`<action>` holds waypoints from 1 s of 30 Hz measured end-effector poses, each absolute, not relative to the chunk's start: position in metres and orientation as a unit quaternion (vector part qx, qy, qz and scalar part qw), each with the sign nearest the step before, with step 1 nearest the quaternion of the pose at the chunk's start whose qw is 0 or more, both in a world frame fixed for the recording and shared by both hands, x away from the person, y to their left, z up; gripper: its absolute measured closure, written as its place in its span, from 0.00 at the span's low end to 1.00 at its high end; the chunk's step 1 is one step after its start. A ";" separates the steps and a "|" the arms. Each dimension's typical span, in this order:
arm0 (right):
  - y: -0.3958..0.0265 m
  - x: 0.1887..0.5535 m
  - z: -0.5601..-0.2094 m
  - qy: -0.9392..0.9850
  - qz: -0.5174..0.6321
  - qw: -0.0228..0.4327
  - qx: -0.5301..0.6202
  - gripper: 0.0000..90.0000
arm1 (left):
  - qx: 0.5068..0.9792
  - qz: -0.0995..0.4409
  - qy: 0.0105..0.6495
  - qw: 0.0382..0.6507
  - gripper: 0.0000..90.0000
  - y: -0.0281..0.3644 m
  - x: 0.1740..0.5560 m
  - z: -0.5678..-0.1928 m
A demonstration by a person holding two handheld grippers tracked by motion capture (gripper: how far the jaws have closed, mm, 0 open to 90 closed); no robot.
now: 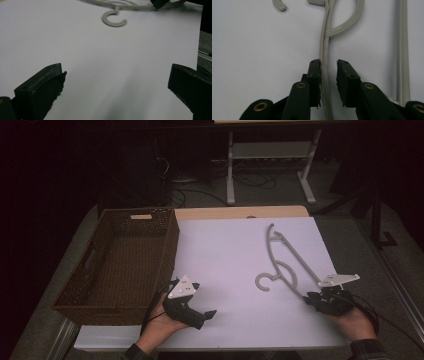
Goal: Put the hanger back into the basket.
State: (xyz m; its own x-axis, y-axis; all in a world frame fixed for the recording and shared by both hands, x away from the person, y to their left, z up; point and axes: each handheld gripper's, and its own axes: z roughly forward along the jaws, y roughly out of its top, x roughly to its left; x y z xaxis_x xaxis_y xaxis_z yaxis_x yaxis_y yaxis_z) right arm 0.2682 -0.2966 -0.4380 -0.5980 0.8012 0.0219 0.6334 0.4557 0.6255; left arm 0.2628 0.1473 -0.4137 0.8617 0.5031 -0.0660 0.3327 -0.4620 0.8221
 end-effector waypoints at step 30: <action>-0.239 0.305 -0.441 0.855 0.290 0.130 0.411 0.89 | 0.849 0.094 0.248 0.458 0.04 0.149 0.263 -0.414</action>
